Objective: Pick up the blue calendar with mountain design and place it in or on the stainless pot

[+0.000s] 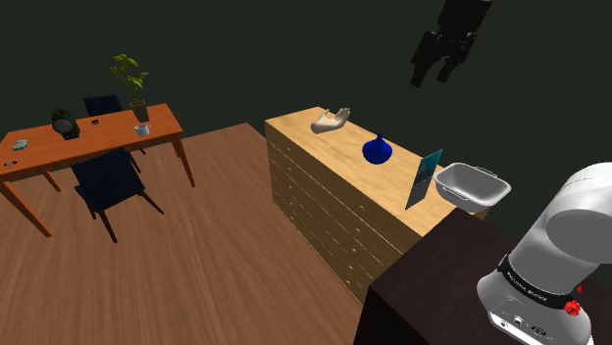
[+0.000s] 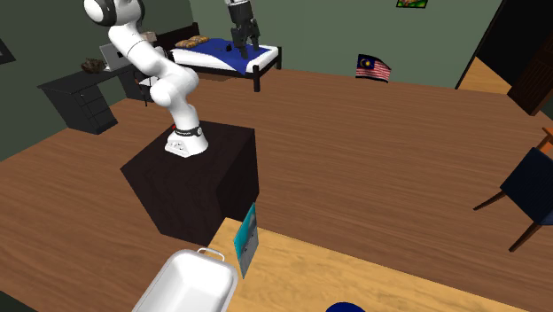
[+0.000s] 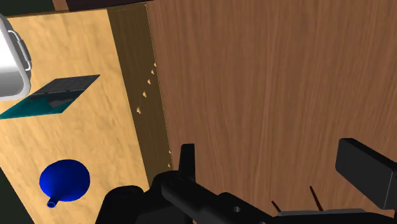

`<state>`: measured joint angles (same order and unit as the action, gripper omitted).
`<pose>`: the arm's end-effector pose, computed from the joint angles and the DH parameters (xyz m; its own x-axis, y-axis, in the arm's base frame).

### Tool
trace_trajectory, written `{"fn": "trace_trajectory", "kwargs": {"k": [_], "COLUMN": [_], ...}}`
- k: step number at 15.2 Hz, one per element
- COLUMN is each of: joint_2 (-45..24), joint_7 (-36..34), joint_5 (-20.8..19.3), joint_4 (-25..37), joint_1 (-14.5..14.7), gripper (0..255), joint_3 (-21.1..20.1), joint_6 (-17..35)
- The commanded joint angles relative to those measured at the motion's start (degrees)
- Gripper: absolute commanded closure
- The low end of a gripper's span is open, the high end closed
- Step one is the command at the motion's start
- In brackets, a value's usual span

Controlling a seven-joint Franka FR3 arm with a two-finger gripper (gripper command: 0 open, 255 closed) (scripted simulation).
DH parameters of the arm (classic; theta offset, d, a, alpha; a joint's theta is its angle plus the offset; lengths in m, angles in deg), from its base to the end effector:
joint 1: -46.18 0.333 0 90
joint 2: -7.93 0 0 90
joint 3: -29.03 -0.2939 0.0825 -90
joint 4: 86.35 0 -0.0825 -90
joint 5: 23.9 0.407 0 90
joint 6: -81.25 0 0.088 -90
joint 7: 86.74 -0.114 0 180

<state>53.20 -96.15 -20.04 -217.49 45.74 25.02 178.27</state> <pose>0.3568 0.0358 0.6143 0.9749 -0.1217 0.1866 -0.1146 -0.9922 -0.0487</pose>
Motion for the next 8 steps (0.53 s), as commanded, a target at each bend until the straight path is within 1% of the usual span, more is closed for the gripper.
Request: {"fn": "trace_trajectory", "kwargs": {"k": [1,8], "joint_2": [0.00,-10.17], "joint_7": [0.00,-4.82], "joint_5": [0.00,-0.42], "joint_4": [0.00,-0.66], "joint_1": [0.00,-4.88], "gripper": [0,0], "joint_3": [0.00,2.26], "joint_6": [0.00,8.13]}}
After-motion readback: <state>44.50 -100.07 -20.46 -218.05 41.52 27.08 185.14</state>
